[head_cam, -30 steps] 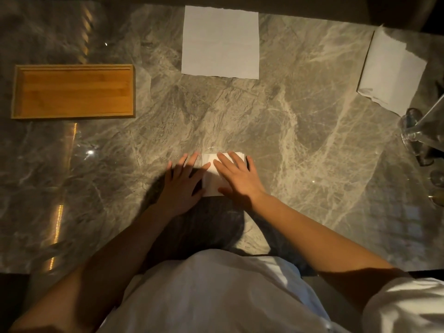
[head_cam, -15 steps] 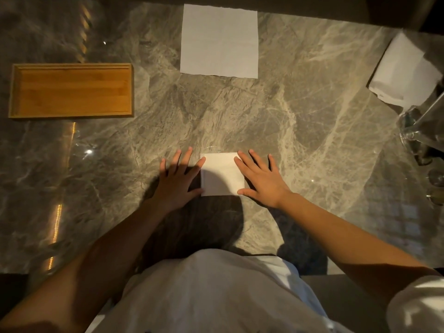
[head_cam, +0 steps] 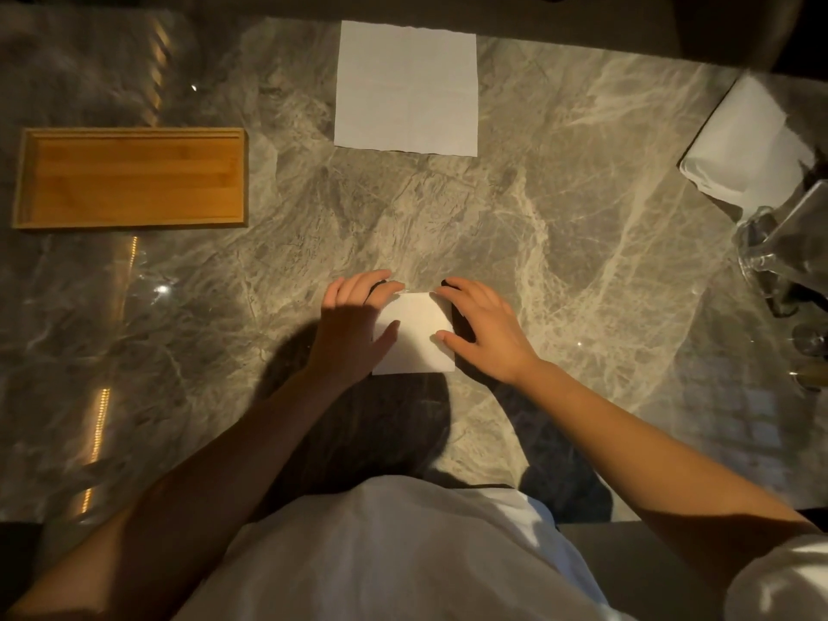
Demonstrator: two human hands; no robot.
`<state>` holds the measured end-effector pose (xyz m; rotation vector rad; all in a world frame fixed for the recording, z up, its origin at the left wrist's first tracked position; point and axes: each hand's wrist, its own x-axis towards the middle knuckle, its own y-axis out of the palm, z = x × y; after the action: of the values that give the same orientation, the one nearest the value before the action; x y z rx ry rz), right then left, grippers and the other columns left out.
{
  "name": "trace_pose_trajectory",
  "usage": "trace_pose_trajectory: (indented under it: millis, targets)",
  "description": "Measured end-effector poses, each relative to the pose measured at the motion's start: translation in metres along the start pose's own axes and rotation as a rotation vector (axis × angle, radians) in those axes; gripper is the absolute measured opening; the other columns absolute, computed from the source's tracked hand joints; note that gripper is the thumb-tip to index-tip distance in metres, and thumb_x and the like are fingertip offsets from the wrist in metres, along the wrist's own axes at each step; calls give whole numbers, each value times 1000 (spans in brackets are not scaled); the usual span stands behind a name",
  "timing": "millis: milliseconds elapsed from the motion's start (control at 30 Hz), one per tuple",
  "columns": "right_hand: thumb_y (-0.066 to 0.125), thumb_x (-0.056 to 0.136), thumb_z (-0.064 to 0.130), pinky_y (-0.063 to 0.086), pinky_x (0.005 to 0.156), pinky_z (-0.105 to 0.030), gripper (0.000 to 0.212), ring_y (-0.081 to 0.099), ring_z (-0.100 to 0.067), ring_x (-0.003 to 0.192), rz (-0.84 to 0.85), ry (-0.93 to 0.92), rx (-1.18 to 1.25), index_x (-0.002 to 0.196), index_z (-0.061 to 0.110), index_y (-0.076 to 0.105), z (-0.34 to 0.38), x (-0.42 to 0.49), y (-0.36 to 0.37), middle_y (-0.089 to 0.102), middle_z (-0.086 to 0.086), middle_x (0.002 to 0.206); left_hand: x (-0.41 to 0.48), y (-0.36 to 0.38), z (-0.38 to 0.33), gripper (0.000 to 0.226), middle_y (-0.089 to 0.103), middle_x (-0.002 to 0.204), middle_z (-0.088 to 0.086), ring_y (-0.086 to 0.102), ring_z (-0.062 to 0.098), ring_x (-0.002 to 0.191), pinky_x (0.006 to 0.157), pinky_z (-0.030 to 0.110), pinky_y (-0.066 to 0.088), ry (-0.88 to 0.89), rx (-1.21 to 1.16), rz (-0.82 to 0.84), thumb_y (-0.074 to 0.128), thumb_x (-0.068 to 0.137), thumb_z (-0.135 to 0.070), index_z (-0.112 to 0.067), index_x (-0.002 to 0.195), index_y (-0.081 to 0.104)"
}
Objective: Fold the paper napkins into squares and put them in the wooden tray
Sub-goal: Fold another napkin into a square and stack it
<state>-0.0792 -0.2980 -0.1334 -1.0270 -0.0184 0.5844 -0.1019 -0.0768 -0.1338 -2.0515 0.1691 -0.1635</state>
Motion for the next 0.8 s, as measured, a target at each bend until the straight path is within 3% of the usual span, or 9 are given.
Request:
trace_pose_trajectory:
  millis: [300,400,533,633,733,800]
  targets:
    - [58,91,33,36,106,-49,47,40,-23,131,-160,136,71,134,20,48,-13,65,-20,47,-1,142,56,8,25,40,58,126,6,51,27,118,101,43,34,-95,-48,-24,62,77,-21,-16,117,58]
    - [59,91,29,35,108,-47,51,41,-25,132,-218,198,83,138,17,43,-23,104,-39,47,-4,143,90,5,40,45,52,133,6,45,26,124,107,44,29,-164,-65,-7,59,80,-20,-17,124,53]
    - [54,94,27,30,112,-50,59,30,-28,140,-202,241,22,146,14,32,-36,155,-63,34,-7,153,149,-2,67,67,24,155,5,22,22,142,116,47,10,-233,10,167,55,87,-32,-17,145,25]
    - [48,96,25,24,115,-54,60,14,-27,147,-152,255,-66,150,15,24,-42,193,-79,16,-5,161,194,-8,86,80,-1,160,1,0,22,146,114,56,-2,-238,82,250,51,88,-44,-22,149,4]
    - [44,98,25,21,116,-54,58,11,-25,148,-96,263,-141,150,15,21,-44,224,-83,12,-4,161,224,-6,101,81,-2,160,1,-2,24,146,111,61,-3,-254,129,309,49,87,-47,-22,149,3]
    - [44,97,26,19,116,-52,57,11,-23,148,-64,277,-204,149,17,23,-46,232,-79,13,-3,161,227,-2,105,76,8,159,3,5,26,145,111,61,-1,-279,155,290,50,86,-47,-22,148,12]
